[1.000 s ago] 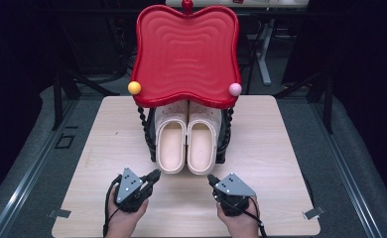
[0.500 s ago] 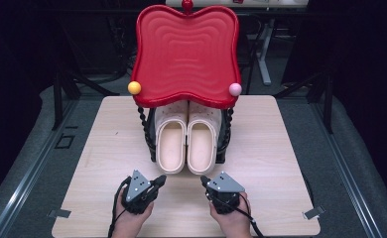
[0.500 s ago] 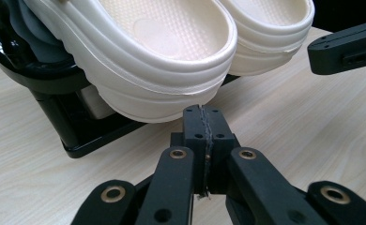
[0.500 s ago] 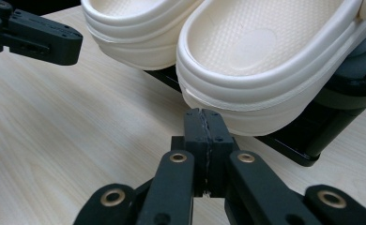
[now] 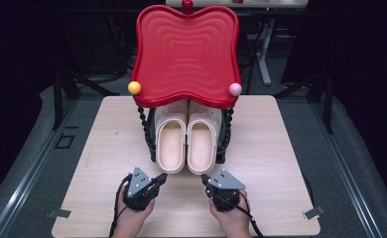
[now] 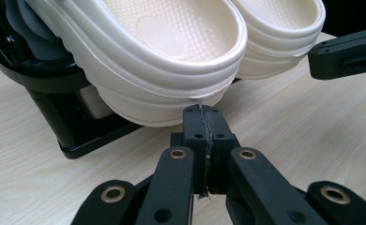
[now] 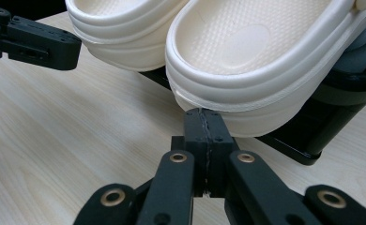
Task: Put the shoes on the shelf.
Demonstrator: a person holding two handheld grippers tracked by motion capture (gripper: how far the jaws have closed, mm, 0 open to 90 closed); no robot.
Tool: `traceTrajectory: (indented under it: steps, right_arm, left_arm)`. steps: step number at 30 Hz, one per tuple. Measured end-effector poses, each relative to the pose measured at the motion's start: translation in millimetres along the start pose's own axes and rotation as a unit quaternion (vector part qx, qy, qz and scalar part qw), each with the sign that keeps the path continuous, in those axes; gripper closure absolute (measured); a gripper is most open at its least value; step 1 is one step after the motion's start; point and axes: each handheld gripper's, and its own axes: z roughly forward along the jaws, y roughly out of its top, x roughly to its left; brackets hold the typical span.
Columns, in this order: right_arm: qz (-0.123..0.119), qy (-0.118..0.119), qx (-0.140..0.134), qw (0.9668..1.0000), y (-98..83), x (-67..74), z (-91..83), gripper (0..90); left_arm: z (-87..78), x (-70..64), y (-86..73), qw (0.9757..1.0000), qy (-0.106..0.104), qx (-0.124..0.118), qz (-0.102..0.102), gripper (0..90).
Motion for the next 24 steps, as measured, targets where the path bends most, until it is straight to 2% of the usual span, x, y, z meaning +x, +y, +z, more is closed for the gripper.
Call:
traceTrajectory:
  steps: [8, 10, 13, 16, 17, 24]
  right_arm:
    - [0.007, 0.0, -0.01, 0.9999, 1.4, -2.1, -2.5, 90.0]
    - [0.005, -0.001, -0.005, 1.0, 3.1, -3.1, -4.3, 90.0]
    - [0.005, -0.01, -0.006, 0.9999, 3.9, -5.1, -5.1, 90.0]
    - [0.004, -0.013, -0.004, 0.9999, 5.0, -9.1, -5.7, 90.0]
    - [0.004, -0.016, -0.005, 0.9999, 5.6, -10.1, -5.4, 90.0]
    - [-0.005, -0.025, -0.003, 0.9997, 14.0, -16.8, -2.5, 90.0]
  left_arm:
    - [-2.3, 1.5, 3.0, 1.0, 0.002, 0.002, 0.002, 89.9]
    - [-1.9, 0.8, 3.4, 1.0, 0.004, 0.0, 0.001, 90.0]
    - [-2.0, 1.2, 5.5, 1.0, 0.007, 0.0, 0.003, 89.9]
    - [-1.6, 3.9, 8.4, 0.9999, 0.01, -0.001, 0.007, 90.0]
    - [-1.5, 4.6, 9.3, 0.9999, 0.012, -0.002, 0.002, 90.0]
    - [3.0, 15.1, 16.3, 0.9997, 0.024, -0.002, 0.001, 89.9]
